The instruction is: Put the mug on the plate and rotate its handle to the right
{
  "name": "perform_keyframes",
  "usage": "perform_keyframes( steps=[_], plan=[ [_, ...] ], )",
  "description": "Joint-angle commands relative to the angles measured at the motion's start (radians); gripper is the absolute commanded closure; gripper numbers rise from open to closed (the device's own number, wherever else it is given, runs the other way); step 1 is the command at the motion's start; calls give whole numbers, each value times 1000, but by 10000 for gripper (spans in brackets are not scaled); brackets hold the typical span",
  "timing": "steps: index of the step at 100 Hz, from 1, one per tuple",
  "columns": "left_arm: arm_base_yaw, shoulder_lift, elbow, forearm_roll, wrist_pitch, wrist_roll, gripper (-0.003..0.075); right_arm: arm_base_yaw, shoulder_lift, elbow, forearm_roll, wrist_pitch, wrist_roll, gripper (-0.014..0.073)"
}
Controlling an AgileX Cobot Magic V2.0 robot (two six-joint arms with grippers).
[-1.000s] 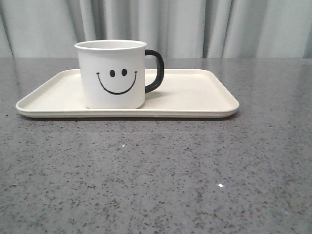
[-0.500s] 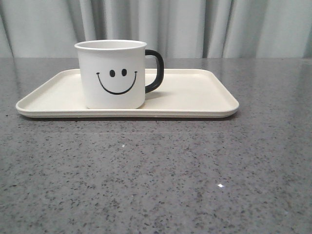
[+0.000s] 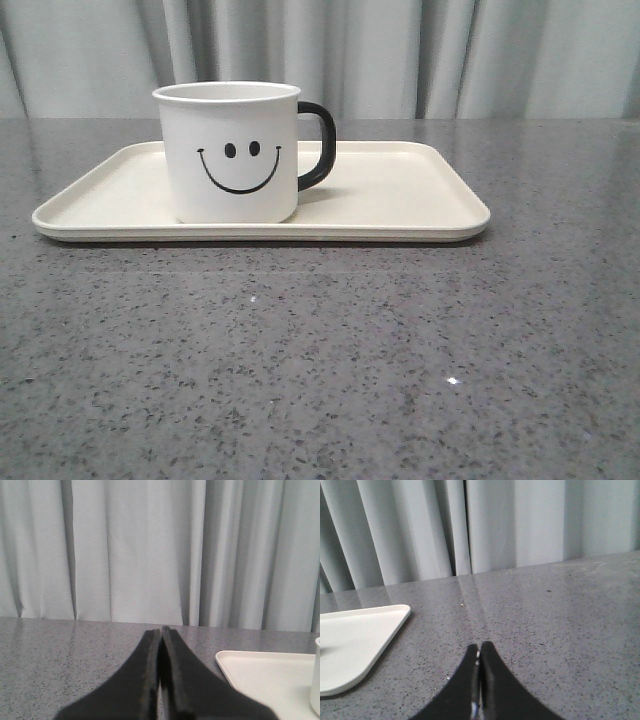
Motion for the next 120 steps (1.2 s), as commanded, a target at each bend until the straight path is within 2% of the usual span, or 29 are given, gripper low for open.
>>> perform_keyframes(
  steps=[1, 21, 62, 87, 120],
  plan=[
    [1, -29, 10, -10, -67, -12, 740, -1, -20, -2, 12, -63, -5, 654],
    [1, -29, 10, -10, -67, -12, 740, -1, -20, -2, 2, -98, -9, 654],
    [1, -29, 10, -10, -67, -12, 740, -1, -20, -2, 0, -61, -183, 654],
    [1, -29, 10, -10, -67, -12, 740, -1, -20, -2, 1, -20, -194, 654],
    [1, -29, 10, -10, -67, -12, 740, -1, -20, -2, 6, -34, -194, 654]
  ],
)
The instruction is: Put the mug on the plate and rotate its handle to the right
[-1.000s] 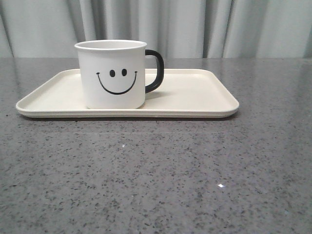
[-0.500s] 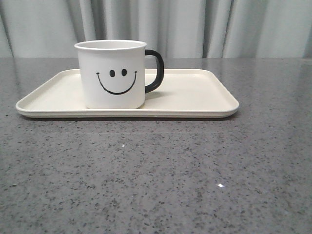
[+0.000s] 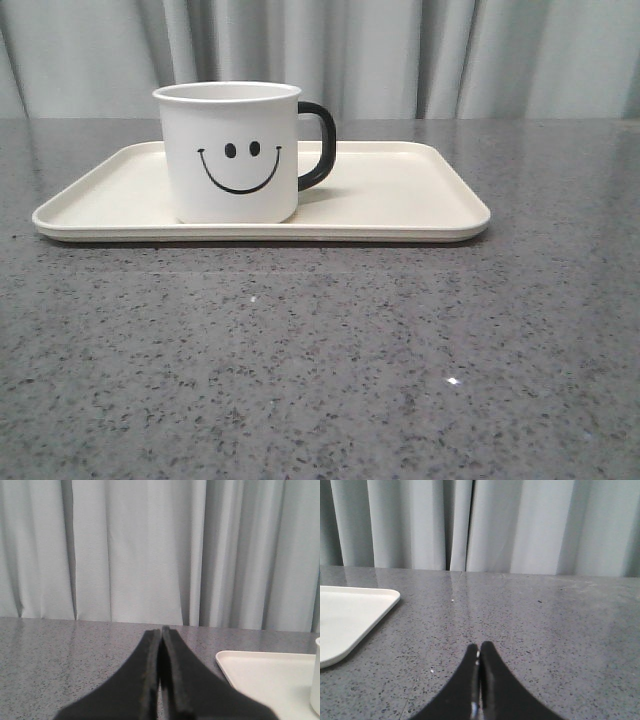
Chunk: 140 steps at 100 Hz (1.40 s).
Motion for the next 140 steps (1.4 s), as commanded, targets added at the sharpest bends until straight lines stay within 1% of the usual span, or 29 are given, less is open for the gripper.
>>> perform_keyframes(
  steps=[1, 29, 140],
  plan=[
    [1, -29, 10, -10, -67, -12, 740, -1, -20, -2, 9, -49, -10, 654],
    [1, -29, 10, -10, -67, -12, 740, -1, -20, -2, 53, -77, -10, 654],
    [1, -29, 10, -10, -67, -12, 740, -1, -20, -2, 54, -82, -10, 654]
  ],
)
